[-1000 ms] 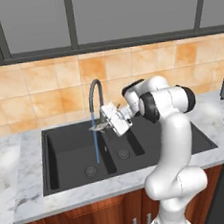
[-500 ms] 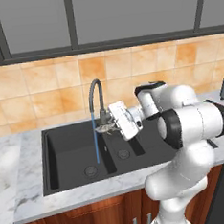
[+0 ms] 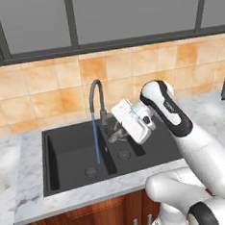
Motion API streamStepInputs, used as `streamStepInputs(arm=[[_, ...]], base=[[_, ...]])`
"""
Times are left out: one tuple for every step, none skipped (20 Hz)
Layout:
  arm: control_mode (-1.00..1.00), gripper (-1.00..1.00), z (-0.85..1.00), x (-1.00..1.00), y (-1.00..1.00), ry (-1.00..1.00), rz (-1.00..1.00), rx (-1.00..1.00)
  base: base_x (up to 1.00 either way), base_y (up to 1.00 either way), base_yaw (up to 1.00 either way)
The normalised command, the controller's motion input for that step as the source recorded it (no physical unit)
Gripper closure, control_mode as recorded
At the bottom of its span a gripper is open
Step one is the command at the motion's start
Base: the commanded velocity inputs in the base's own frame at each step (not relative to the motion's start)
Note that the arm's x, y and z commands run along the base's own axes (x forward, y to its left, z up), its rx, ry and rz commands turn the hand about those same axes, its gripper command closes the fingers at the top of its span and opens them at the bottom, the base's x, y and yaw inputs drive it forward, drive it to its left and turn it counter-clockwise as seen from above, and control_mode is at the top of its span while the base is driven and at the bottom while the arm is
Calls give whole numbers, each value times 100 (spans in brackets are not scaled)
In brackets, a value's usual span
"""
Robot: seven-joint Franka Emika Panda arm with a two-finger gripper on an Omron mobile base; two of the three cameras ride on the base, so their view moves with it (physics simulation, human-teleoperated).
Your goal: Take the fish out of the fridge, briefly rinse it in the sink, and place it on the tray next to the sink.
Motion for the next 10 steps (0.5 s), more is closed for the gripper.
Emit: streamStepInputs(arm=[[-100,100,12,-98,-45,3,-3,-67],[-100,100,0,-92,-37,0,0,-77],[-100,100,0,-81,-46,2,0,-82],[-100,100,0,-87,-61,0,3,-83],[-100,100,0,-85,-76,0,3,-80],[-100,100,21,-78,-86,0,4,-80],[-100,100,36,-78,-82,0,5,-78],[-100,100,56,-74,-71,0,4,-73],[-100,100,71,-66,-56,0,4,-76],[-100,100,69,-48,-48,0,5,-77]], base=[[0,0,0],[0,0,0],[0,0,0],[0,0,0],[0,0,0],[0,0,0],[0,0,0],[0,0,0],[0,0,0],[0,0,0]])
